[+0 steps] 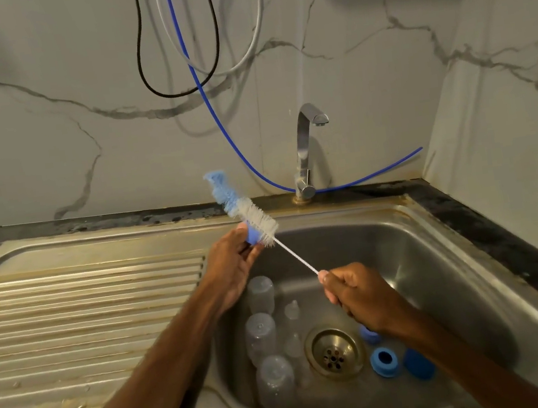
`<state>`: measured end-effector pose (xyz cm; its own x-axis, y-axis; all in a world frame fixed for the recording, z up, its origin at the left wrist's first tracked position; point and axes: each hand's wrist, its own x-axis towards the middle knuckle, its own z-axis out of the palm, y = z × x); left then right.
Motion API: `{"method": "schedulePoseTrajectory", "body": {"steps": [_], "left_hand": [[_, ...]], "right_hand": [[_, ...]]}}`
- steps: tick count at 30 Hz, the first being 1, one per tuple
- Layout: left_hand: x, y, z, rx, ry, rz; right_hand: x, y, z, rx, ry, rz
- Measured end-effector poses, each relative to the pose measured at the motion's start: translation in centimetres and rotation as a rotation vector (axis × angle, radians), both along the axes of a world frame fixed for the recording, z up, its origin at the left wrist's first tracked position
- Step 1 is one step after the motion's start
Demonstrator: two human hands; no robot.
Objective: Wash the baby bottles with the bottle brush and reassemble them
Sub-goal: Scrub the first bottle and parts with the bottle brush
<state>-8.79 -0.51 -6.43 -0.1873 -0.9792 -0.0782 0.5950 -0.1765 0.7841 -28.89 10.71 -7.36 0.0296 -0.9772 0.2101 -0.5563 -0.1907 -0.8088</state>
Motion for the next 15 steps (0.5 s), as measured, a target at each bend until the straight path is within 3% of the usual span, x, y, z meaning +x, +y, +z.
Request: {"method": "schedulePoseTrajectory", "body": {"steps": [3, 8, 15], "left_hand": [[-1.8, 0.8, 0.1, -0.001, -0.045, -0.078], [-0.9, -0.1, -0.2, 0.015, 0.012, 0.067], [-1.2, 0.2, 0.2, 0.029, 0.069, 0.018]], "right_hand": [[0.6, -1.2, 0.9, -0.046, -0.039, -0.033], [0.8, 0.0, 0.0, -0.008, -0.005, 0.033], [0.6, -0.9, 0.7, -0.035, -0.022, 0.003]]}}
